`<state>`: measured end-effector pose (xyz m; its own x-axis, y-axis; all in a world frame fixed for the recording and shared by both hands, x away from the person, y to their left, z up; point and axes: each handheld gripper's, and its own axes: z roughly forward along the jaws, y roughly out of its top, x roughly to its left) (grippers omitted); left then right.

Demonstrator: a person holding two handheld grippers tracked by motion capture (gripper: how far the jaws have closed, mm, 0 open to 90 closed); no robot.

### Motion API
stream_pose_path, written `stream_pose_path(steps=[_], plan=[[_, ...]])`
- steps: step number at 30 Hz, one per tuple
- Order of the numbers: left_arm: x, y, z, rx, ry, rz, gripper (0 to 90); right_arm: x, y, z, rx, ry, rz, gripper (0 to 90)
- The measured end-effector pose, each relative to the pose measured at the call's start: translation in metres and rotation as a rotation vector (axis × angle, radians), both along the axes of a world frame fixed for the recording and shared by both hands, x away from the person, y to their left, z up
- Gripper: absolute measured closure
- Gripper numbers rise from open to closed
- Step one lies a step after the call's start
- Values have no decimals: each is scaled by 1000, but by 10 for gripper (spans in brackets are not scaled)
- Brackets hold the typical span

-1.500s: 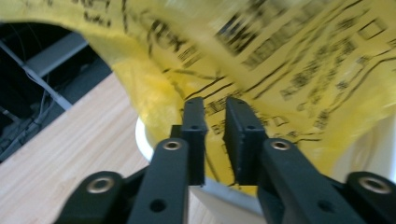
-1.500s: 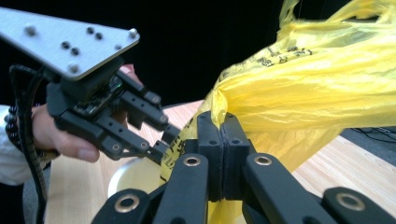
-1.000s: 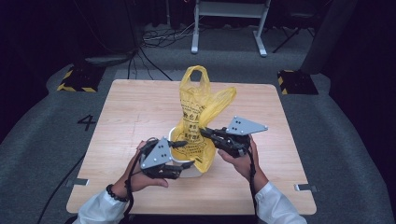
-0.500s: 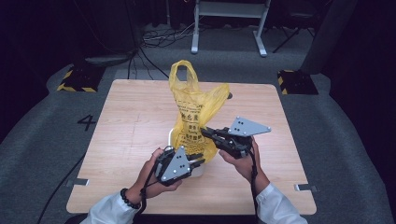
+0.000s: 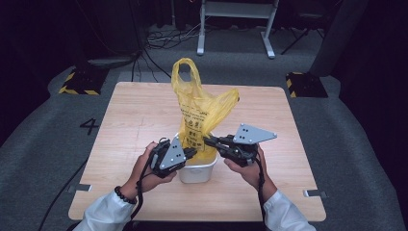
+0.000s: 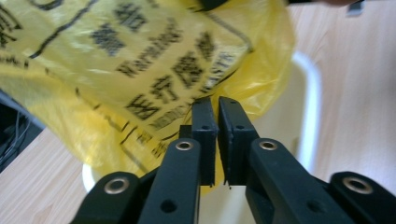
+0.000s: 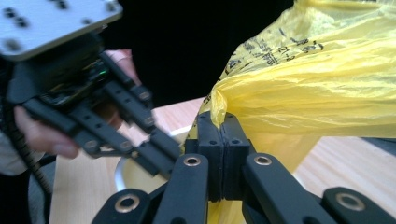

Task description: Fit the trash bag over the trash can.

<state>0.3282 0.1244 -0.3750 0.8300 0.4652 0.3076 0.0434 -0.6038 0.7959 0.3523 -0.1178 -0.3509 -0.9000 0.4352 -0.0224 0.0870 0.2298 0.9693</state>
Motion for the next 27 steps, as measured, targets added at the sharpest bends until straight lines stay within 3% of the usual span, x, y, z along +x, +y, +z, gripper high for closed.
stream_pose_path(steps=[5,10,12,14,18,22,27], plan=[[12,6,-9,0,37,52,759,0,2,-13,-40,5,6,899],[13,19,-7,-98,54,55,490,3,2,-28,-62,31,0,899],[11,24,-5,-154,70,35,448,3,2,-32,-73,30,-5,899],[8,27,-3,-185,66,31,382,1,2,-35,-73,32,-1,898],[6,27,3,-222,70,-1,391,-3,1,-40,-78,33,6,897],[9,22,5,-169,45,-28,519,-8,3,-44,-94,30,22,893],[14,22,1,-167,63,-60,713,-12,2,-46,-92,33,29,876]])
